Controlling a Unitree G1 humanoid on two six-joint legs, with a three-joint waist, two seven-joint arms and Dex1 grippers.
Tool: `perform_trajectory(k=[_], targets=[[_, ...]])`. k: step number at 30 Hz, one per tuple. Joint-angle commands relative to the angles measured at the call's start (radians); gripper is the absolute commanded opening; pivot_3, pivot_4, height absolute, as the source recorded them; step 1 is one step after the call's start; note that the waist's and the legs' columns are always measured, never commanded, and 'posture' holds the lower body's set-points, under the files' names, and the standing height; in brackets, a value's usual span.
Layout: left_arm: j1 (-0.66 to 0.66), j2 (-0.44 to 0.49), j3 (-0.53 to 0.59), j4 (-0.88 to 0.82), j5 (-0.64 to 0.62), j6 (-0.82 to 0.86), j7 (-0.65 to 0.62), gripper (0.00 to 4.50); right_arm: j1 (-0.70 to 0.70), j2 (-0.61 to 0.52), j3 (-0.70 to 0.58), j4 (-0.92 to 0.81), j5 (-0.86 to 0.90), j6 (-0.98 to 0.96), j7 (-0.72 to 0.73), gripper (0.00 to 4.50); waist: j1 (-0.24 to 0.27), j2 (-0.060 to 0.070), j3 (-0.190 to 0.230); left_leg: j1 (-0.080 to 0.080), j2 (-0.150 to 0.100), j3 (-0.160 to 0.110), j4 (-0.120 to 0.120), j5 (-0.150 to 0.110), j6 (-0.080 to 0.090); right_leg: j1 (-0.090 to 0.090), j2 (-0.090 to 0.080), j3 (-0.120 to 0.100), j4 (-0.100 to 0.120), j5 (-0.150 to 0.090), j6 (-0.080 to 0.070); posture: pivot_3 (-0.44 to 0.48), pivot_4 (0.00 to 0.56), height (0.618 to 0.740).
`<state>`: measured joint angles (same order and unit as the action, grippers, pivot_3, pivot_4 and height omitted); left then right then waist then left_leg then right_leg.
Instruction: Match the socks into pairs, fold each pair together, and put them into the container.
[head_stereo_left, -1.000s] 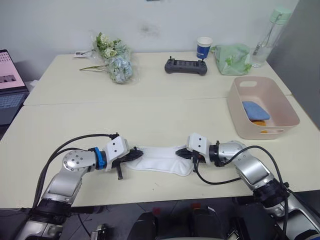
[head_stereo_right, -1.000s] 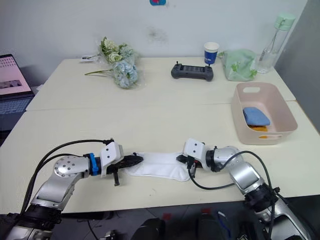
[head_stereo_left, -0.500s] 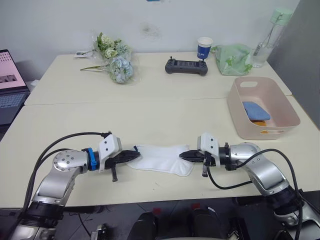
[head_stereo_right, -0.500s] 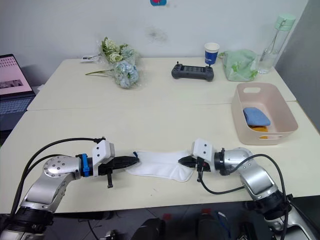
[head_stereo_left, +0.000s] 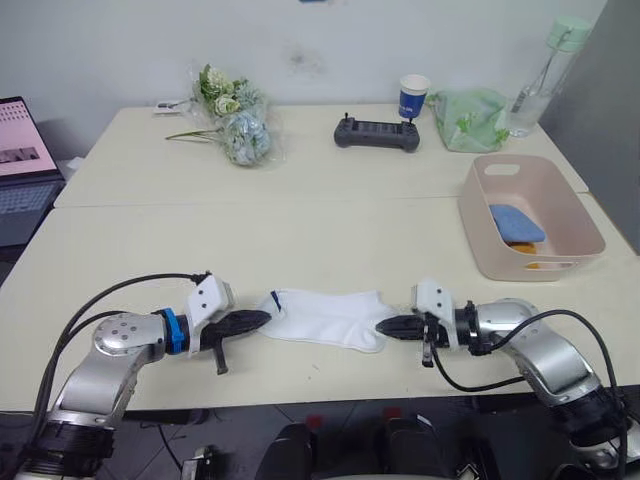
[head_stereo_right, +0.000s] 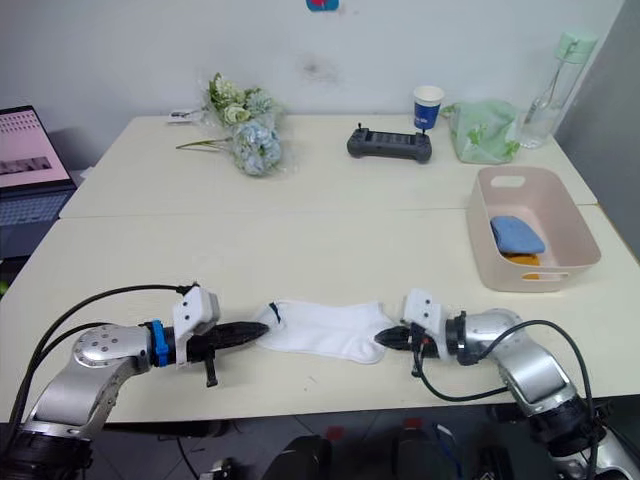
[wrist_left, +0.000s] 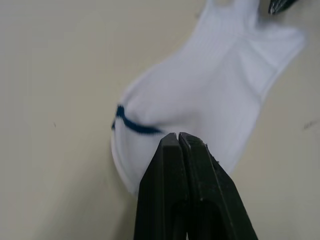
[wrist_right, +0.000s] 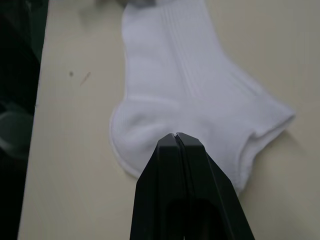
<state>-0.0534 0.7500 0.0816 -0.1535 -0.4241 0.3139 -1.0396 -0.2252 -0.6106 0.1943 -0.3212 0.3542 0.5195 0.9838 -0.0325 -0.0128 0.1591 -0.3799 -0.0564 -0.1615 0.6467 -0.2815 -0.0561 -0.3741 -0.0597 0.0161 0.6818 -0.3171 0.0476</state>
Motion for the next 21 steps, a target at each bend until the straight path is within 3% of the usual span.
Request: perform_trajectory(k=[1,6,7,18,21], targets=[[-0.001,-0.014,0.137,-0.055,-0.135,0.155,0.093,0.62,0.038,0.004,-0.106,-0.069,0.048,0.044,-0.082,0.60,0.000,0.000,0.000,0.000,0.000,0.000,0.000,0.000,0.000,0.000,0.000,0.000,0.000,0.000,0.000,0.000,0.150,0.740],[0.014,-0.037,0.163,-0.070,-0.144,0.255,0.198,2.24,0.090,0.018,-0.086,-0.075,-0.023,0.049,-0.188,2.38,0.000,0.000,0.000,0.000,-0.001,0.001,0.000,0.000,0.000,0.000,0.000,0.000,0.000,0.000,0.000,0.000,0.150,0.740],[0.017,-0.038,0.156,-0.073,-0.155,0.284,0.199,2.56,0.095,0.020,-0.075,-0.075,-0.023,0.055,-0.189,2.39,0.000,0.000,0.000,0.000,-0.001,0.001,0.000,0.000,0.000,0.000,0.000,0.000,0.000,0.000,0.000,0.000,0.150,0.740],[0.027,-0.034,0.051,-0.046,-0.094,0.330,0.193,2.56,0.130,0.036,-0.009,-0.074,-0.009,0.148,-0.215,2.39,0.002,0.000,0.000,0.000,-0.001,0.001,0.000,0.000,0.000,0.000,0.000,0.000,0.000,0.000,0.000,0.000,0.150,0.740],[0.028,-0.037,0.042,-0.060,-0.104,0.335,0.181,2.00,0.127,0.028,-0.006,-0.071,-0.003,0.147,-0.199,1.48,0.001,0.000,0.000,0.000,-0.001,0.001,0.000,0.000,0.000,0.000,0.000,0.000,0.000,0.000,0.000,0.000,0.150,0.740]])
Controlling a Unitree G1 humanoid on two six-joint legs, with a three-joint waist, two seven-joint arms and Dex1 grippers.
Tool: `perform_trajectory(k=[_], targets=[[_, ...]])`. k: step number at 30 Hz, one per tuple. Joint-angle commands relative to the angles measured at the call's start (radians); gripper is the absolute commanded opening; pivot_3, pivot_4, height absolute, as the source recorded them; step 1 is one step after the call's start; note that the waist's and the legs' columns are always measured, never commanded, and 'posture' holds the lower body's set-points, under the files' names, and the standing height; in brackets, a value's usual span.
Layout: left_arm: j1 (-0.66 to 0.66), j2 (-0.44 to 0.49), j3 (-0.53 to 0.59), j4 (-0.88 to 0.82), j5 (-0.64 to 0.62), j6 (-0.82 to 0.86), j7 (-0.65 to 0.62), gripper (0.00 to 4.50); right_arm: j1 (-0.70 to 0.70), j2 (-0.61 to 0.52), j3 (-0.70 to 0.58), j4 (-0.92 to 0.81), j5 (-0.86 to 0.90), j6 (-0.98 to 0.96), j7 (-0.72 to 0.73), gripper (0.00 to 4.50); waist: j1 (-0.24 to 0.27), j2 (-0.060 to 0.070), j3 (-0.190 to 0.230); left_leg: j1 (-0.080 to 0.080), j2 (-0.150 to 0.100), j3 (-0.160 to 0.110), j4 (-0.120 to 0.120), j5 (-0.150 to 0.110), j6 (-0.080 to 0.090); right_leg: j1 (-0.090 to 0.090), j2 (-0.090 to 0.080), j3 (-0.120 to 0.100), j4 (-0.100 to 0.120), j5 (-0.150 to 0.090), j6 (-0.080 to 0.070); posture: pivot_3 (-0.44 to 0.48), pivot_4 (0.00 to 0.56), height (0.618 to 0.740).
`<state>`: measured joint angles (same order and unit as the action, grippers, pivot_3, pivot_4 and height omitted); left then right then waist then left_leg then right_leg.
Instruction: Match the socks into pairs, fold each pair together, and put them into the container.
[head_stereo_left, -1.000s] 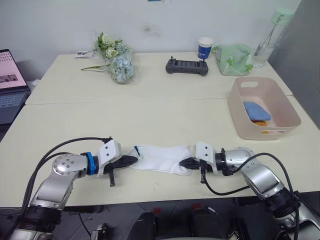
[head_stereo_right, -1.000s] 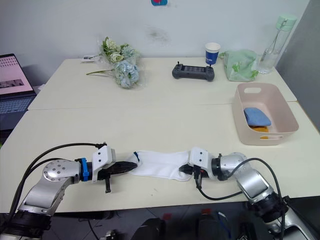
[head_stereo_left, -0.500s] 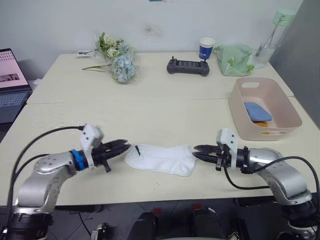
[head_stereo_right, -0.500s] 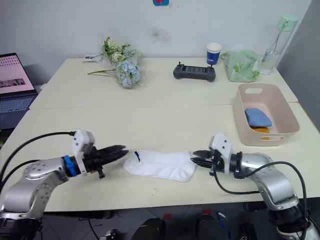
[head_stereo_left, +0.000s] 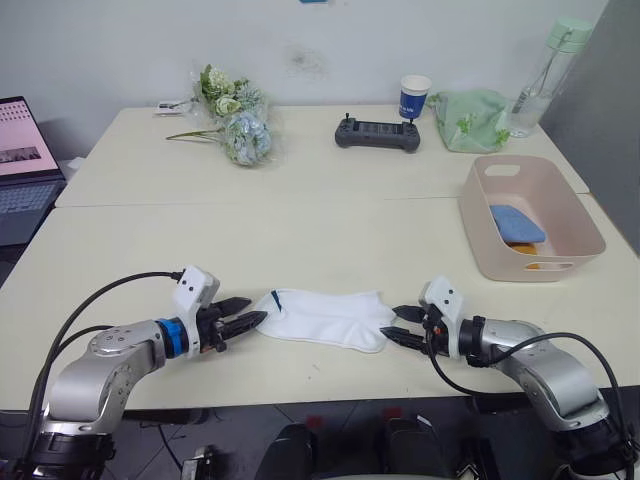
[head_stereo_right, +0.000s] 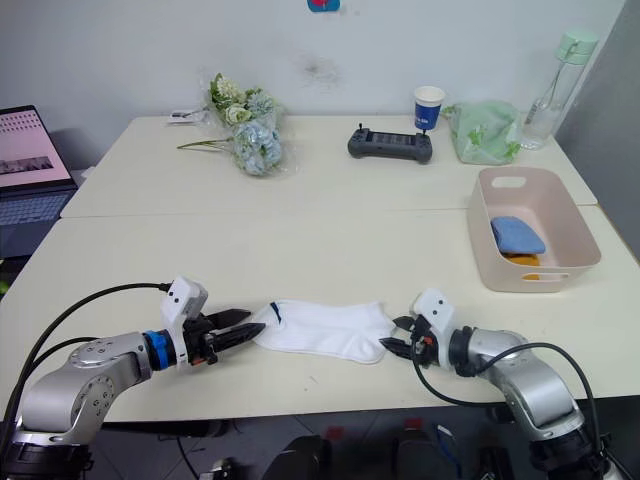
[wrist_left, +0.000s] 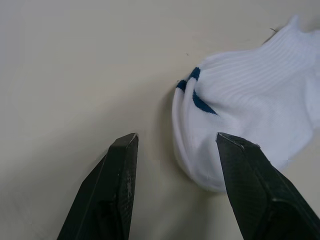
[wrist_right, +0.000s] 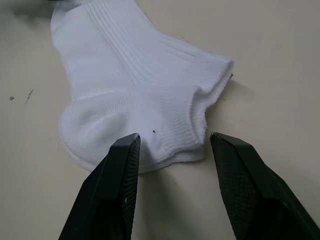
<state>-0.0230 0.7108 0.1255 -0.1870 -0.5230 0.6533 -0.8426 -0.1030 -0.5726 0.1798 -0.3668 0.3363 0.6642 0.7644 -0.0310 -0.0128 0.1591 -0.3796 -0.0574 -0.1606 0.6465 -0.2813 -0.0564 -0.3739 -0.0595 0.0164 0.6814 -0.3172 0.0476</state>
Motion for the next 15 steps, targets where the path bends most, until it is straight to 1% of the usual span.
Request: perform_trajectory(k=[1,4,5,6,11,15], targets=[[0.001,0.004,-0.009,-0.028,-0.003,-0.007,-0.021,1.69,0.001,-0.003,0.006,-0.022,0.020,0.005,0.019,1.11,0.000,0.000,0.000,0.000,0.000,0.000,0.000,0.000,0.000,0.000,0.000,0.000,0.000,0.000,0.000,0.000,0.150,0.740],[0.014,0.010,-0.023,-0.024,0.009,-0.020,-0.033,0.75,-0.010,0.016,0.002,-0.013,0.037,0.028,0.013,0.07,0.000,0.000,0.000,0.000,0.000,0.000,0.000,0.000,0.000,0.000,0.000,0.000,0.000,0.000,0.000,0.000,0.150,0.740],[0.015,0.010,-0.022,-0.024,0.008,-0.019,-0.034,0.36,-0.013,0.022,0.001,-0.010,0.039,0.031,0.011,0.00,-0.001,0.000,0.000,0.000,0.000,0.000,0.000,0.000,0.000,0.000,0.000,0.000,0.000,0.000,0.000,0.000,0.150,0.740],[0.016,0.009,-0.021,-0.026,0.007,-0.017,-0.033,0.06,-0.017,0.030,-0.004,-0.009,0.047,0.039,0.007,0.00,-0.001,0.000,0.000,0.000,0.000,0.000,0.000,0.000,0.000,0.000,0.000,0.000,0.000,0.000,0.000,0.000,0.150,0.740],[0.034,-0.006,-0.001,-0.066,-0.036,0.032,-0.015,0.02,-0.041,0.043,-0.050,-0.001,0.092,0.079,0.003,0.00,-0.001,0.000,0.000,0.000,0.000,0.000,0.000,0.000,0.000,0.000,-0.001,0.000,0.000,0.000,0.000,0.000,0.150,0.740],[0.064,-0.034,0.005,-0.154,-0.130,0.145,0.013,0.02,-0.080,-0.006,-0.096,0.035,0.121,0.092,0.045,0.00,0.000,0.000,0.000,0.000,0.000,0.000,0.000,0.000,0.000,0.000,-0.001,0.000,0.000,0.000,0.000,0.000,0.150,0.740]])
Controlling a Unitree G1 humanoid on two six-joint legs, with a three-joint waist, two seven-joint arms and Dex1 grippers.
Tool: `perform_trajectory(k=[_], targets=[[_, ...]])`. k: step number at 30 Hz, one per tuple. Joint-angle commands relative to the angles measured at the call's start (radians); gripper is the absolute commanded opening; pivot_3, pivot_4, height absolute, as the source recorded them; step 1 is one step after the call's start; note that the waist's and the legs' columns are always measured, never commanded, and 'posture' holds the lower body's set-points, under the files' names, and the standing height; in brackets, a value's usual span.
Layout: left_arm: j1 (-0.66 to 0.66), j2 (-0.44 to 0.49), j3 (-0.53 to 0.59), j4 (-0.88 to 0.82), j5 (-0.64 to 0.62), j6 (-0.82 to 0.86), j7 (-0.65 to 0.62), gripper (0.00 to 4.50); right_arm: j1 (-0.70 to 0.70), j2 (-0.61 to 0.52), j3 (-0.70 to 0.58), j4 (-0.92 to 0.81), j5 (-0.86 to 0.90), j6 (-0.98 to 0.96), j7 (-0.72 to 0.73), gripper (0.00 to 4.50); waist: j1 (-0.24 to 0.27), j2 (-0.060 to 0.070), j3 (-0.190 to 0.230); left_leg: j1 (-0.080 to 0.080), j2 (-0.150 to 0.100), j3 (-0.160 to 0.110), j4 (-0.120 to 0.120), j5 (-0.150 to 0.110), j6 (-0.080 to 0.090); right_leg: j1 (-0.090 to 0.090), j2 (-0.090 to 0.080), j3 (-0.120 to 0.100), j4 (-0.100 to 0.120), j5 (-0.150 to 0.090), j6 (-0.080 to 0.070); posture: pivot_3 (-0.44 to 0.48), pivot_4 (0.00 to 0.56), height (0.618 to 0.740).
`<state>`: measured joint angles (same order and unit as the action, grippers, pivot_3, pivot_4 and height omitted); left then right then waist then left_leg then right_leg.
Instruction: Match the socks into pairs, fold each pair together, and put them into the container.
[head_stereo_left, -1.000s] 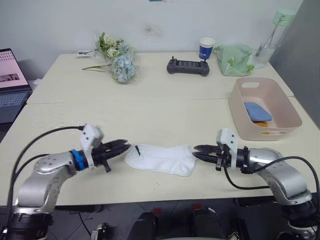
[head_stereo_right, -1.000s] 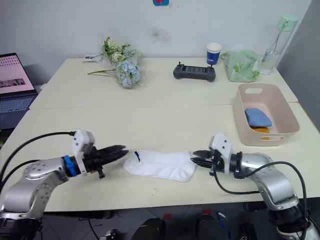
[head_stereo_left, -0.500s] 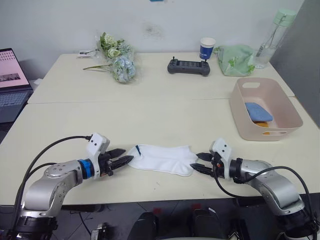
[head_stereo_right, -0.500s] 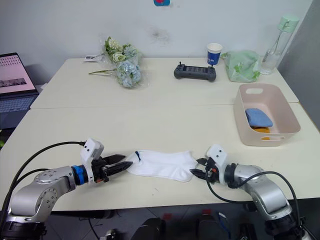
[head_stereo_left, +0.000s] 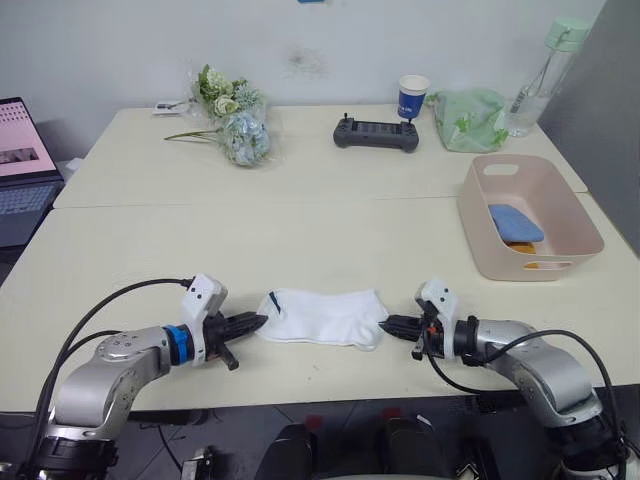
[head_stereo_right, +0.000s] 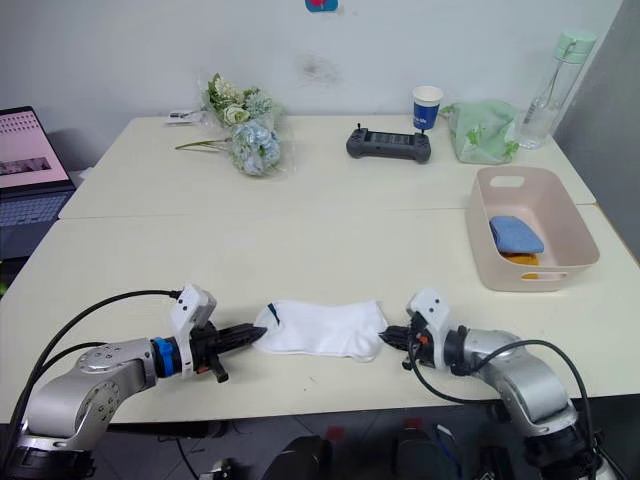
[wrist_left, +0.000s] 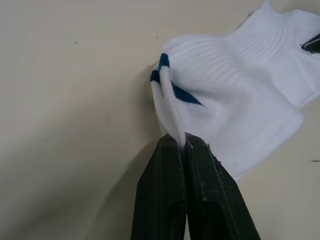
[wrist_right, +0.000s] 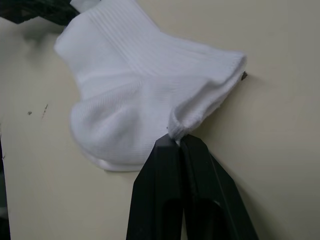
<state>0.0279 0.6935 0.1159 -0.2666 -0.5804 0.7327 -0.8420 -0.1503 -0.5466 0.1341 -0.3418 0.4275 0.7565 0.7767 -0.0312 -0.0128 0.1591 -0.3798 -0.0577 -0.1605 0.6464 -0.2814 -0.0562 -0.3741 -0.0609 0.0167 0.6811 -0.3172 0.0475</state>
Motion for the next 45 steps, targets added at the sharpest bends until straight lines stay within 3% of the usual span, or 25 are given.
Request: perform_trajectory(k=[1,7,13,18,22,24,27,33,34,42,45], targets=[[0.011,-0.030,0.020,-0.085,-0.092,0.087,0.029,0.02,-0.042,-0.047,-0.054,0.023,0.027,-0.005,0.045,0.00,0.000,0.000,0.000,0.000,0.000,0.000,0.000,0.000,0.000,0.000,0.000,0.000,0.000,0.000,0.000,0.000,0.150,0.740],[-0.028,-0.106,0.022,-0.089,-0.121,0.133,0.120,0.02,-0.063,-0.114,-0.065,0.080,0.035,-0.035,0.115,0.00,0.001,0.000,0.000,0.000,0.000,0.000,0.000,0.000,0.001,0.001,0.000,-0.001,0.000,0.000,0.000,0.000,0.150,0.740],[-0.024,-0.089,-0.017,-0.075,-0.058,0.071,0.107,0.02,-0.055,-0.120,-0.064,0.084,0.042,-0.040,0.128,0.00,0.000,0.000,0.000,0.000,0.000,0.001,0.000,0.000,0.000,0.000,0.000,0.000,0.000,0.000,0.000,0.000,0.150,0.740],[0.000,-0.021,0.009,-0.076,-0.064,0.060,0.046,1.59,-0.054,-0.107,-0.069,0.089,0.039,-0.049,0.113,0.00,0.001,0.000,0.000,0.000,0.000,0.001,0.000,0.000,0.000,0.000,0.000,0.000,0.000,0.000,0.000,0.000,0.150,0.740],[-0.066,0.049,0.096,-0.033,-0.100,0.049,0.000,2.78,-0.058,-0.102,-0.070,0.096,0.038,-0.054,0.110,0.00,0.001,0.000,0.000,0.000,0.000,0.000,0.000,0.000,0.000,0.000,0.000,-0.001,0.000,0.000,0.000,0.000,0.150,0.740],[-0.132,0.093,0.069,-0.046,-0.085,0.008,-0.067,2.78,-0.059,-0.109,-0.068,0.102,0.036,-0.058,0.119,0.00,0.001,0.000,0.000,0.000,0.000,0.001,0.000,0.000,0.000,0.000,0.000,-0.001,0.000,0.000,0.000,0.000,0.150,0.740],[-0.265,0.099,-0.042,-0.035,0.006,-0.120,-0.149,2.24,-0.070,-0.119,-0.066,0.118,0.037,-0.064,0.136,0.00,0.012,-0.002,0.001,-0.002,-0.001,-0.001,0.001,0.000,0.000,0.000,0.001,-0.002,-0.001,0.000,0.000,0.000,0.150,0.740],[-0.386,-0.010,-0.285,0.088,0.195,-0.287,-0.184,0.19,-0.093,-0.117,-0.064,0.132,0.041,-0.063,0.151,0.00,0.000,0.000,0.000,-0.001,-0.001,0.002,0.000,0.000,0.000,0.001,0.001,-0.001,-0.001,0.000,0.000,0.000,0.150,0.740],[-0.396,-0.030,-0.315,0.112,0.219,-0.303,-0.184,0.03,-0.096,-0.116,-0.064,0.133,0.041,-0.063,0.151,0.00,-0.003,0.000,0.000,-0.001,-0.001,0.002,0.000,0.000,0.000,0.000,0.002,0.000,-0.001,0.000,0.000,0.000,0.150,0.740],[-0.401,-0.140,-0.458,0.293,0.370,-0.379,-0.166,0.03,-0.097,-0.105,-0.077,0.056,0.102,-0.022,0.155,0.00,0.000,0.000,0.000,-0.001,0.000,0.001,0.001,0.000,0.000,0.000,0.003,-0.001,0.000,0.000,0.000,0.000,0.150,0.740],[-0.392,-0.135,-0.482,0.330,0.420,-0.405,-0.176,0.03,-0.131,-0.077,-0.107,0.003,0.195,0.057,0.135,0.00,0.000,0.000,0.000,-0.001,0.000,0.001,0.001,0.000,0.000,0.001,0.003,-0.001,0.000,0.000,0.000,0.000,0.150,0.740]])
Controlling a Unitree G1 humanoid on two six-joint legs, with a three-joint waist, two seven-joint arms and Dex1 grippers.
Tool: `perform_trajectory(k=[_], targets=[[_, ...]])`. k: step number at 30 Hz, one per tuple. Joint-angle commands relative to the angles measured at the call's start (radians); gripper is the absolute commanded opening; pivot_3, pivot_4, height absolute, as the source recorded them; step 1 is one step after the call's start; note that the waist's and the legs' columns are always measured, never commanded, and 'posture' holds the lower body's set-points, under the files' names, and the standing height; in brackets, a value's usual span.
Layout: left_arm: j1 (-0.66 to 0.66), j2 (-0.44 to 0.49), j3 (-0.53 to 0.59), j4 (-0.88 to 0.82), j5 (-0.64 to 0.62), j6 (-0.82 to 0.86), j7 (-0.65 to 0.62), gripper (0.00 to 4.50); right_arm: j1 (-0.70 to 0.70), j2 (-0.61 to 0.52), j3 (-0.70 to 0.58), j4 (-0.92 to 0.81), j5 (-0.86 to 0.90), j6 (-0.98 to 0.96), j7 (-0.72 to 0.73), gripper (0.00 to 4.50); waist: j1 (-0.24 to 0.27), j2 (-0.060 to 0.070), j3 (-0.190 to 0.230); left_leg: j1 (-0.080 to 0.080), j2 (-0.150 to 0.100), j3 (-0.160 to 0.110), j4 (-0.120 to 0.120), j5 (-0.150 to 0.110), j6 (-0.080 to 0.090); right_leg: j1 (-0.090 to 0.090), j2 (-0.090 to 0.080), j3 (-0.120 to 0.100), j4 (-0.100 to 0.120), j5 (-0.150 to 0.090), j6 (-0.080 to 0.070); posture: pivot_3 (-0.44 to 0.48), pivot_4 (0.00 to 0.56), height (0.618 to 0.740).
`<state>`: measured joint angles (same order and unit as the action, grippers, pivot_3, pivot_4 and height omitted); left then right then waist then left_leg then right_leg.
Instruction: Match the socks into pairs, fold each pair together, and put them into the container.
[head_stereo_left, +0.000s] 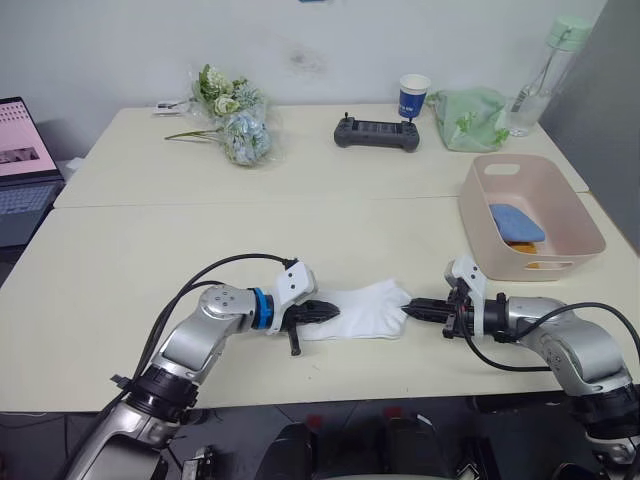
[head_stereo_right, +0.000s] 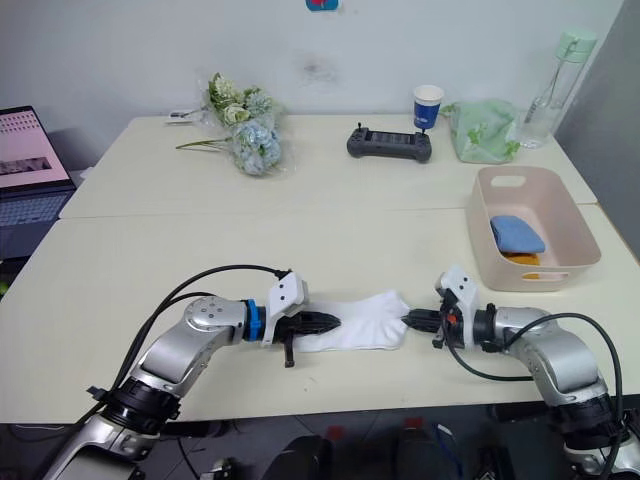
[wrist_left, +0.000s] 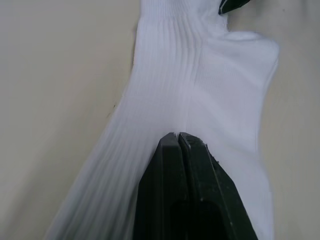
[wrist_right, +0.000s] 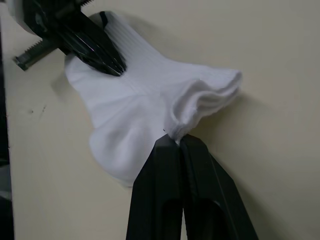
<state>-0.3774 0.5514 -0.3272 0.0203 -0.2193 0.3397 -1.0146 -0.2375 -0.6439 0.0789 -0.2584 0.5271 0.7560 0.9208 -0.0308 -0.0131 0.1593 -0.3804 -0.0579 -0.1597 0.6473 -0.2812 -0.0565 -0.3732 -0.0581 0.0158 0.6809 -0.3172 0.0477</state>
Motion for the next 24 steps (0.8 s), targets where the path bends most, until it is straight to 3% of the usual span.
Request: perform_trajectory(k=[1,7,15,20,24], targets=[[0.016,0.009,-0.042,0.051,0.068,-0.014,-0.005,0.03,-0.056,0.029,-0.063,-0.096,0.128,0.086,-0.015,0.00,-0.001,0.000,0.000,0.000,0.000,0.000,0.000,0.000,0.000,0.000,0.000,0.000,0.000,0.000,0.000,0.000,0.150,0.740],[0.034,0.008,-0.012,0.036,0.045,0.007,-0.005,0.03,-0.149,0.116,-0.070,-0.167,0.302,0.232,-0.075,0.00,-0.001,0.000,-0.001,0.001,0.000,-0.001,0.000,0.000,0.000,0.001,0.000,0.000,0.000,0.000,0.000,0.000,0.150,0.740],[0.092,0.026,0.084,-0.070,-0.046,0.091,0.003,0.03,-0.218,0.264,0.076,-0.021,0.186,0.135,-0.097,0.00,-0.008,0.001,-0.001,0.001,0.000,-0.001,0.000,0.000,0.000,0.000,0.000,0.000,0.001,0.000,0.000,0.000,0.150,0.740],[0.113,0.123,0.332,-0.267,-0.301,0.333,-0.006,0.03,-0.268,0.317,0.152,0.045,0.124,0.088,-0.076,0.00,-0.021,0.001,-0.001,0.000,0.001,-0.002,-0.001,0.000,0.000,-0.003,0.000,0.000,0.002,0.000,0.000,0.000,0.150,0.740],[0.127,0.317,0.456,-0.310,-0.353,0.393,-0.085,0.03,-0.328,0.352,0.242,0.136,0.050,0.038,-0.042,0.00,-0.026,0.001,0.000,0.000,0.001,-0.002,-0.001,0.000,0.000,-0.004,0.000,0.001,0.002,0.000,0.000,0.000,0.150,0.740]])
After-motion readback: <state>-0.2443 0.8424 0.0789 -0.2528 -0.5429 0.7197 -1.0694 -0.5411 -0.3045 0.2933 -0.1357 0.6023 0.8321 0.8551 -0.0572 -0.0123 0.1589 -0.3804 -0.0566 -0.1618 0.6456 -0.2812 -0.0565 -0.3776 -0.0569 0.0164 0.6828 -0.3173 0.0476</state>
